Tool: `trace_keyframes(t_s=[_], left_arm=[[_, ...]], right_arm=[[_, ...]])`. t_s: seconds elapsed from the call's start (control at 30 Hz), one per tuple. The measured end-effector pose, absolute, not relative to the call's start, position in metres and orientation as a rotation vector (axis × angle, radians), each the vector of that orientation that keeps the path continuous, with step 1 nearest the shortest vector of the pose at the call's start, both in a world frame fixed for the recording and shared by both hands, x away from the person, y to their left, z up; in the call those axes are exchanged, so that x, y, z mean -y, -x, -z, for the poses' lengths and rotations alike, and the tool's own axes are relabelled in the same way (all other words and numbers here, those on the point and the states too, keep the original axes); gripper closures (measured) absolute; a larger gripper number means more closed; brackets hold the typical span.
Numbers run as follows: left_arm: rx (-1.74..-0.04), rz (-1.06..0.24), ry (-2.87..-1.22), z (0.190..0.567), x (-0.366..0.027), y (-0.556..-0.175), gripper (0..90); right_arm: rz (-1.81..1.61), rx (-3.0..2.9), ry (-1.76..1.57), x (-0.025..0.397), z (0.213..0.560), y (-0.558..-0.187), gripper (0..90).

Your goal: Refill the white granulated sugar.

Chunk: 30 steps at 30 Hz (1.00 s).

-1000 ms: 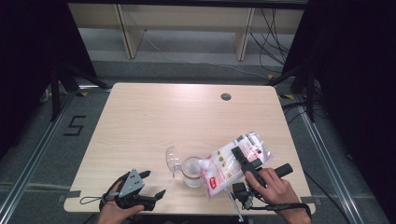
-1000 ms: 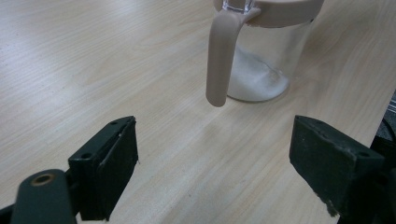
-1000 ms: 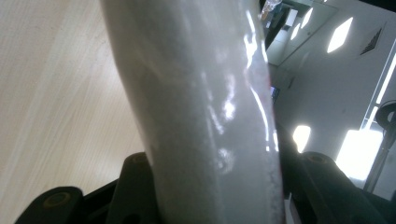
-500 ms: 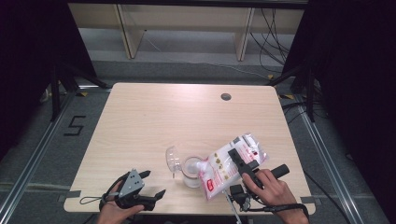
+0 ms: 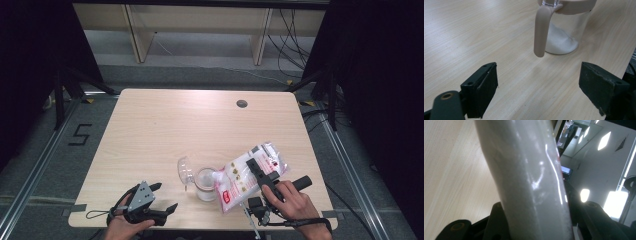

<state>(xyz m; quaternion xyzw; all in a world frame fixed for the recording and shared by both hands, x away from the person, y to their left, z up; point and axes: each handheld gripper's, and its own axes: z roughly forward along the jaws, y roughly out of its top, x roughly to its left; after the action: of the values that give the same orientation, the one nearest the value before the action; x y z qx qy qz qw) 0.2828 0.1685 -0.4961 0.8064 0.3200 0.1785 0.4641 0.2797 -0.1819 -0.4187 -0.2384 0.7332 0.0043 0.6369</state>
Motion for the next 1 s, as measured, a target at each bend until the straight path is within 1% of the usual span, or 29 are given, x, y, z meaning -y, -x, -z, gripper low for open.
trace_keyframes(t_s=[0.1, 0.17, 0.67, 0.73, 0.77, 0.87, 1.0], left_arm=[[-0.786, -0.43, -1.96, 0.4974, -0.1676, -0.2836, 15.3], [-0.778, -0.44, -1.981, 0.4961, -0.1685, -0.2833, 15.3], [-0.767, -0.443, -1.983, 0.4959, -0.1689, -0.2836, 15.3], [-0.782, -0.437, -1.985, 0.4959, -0.1683, -0.2828, 15.3], [-0.777, -0.441, -1.983, 0.496, -0.1679, -0.2828, 15.3], [-0.749, -0.454, -1.996, 0.4956, -0.1686, -0.284, 15.3], [-0.779, -0.439, -1.983, 0.496, -0.1685, -0.2828, 15.3]], right_arm=[[-0.013, -1.676, 0.528, 0.183, 0.4189, -0.279, 61.4], [-0.017, -1.678, 0.521, 0.1832, 0.4189, -0.279, 61.4], [-0.03, -1.686, 0.509, 0.1832, 0.4188, -0.2779, 62.3], [-0.018, -1.671, 0.558, 0.1805, 0.4155, -0.2783, 62.4], [-0.039, -1.683, 0.517, 0.1817, 0.4186, -0.2772, 62.5], [-0.041, -1.672, 0.532, 0.1791, 0.4179, -0.2767, 62.6], [-0.037, -1.672, 0.561, 0.1754, 0.4177, -0.2766, 62.9]])
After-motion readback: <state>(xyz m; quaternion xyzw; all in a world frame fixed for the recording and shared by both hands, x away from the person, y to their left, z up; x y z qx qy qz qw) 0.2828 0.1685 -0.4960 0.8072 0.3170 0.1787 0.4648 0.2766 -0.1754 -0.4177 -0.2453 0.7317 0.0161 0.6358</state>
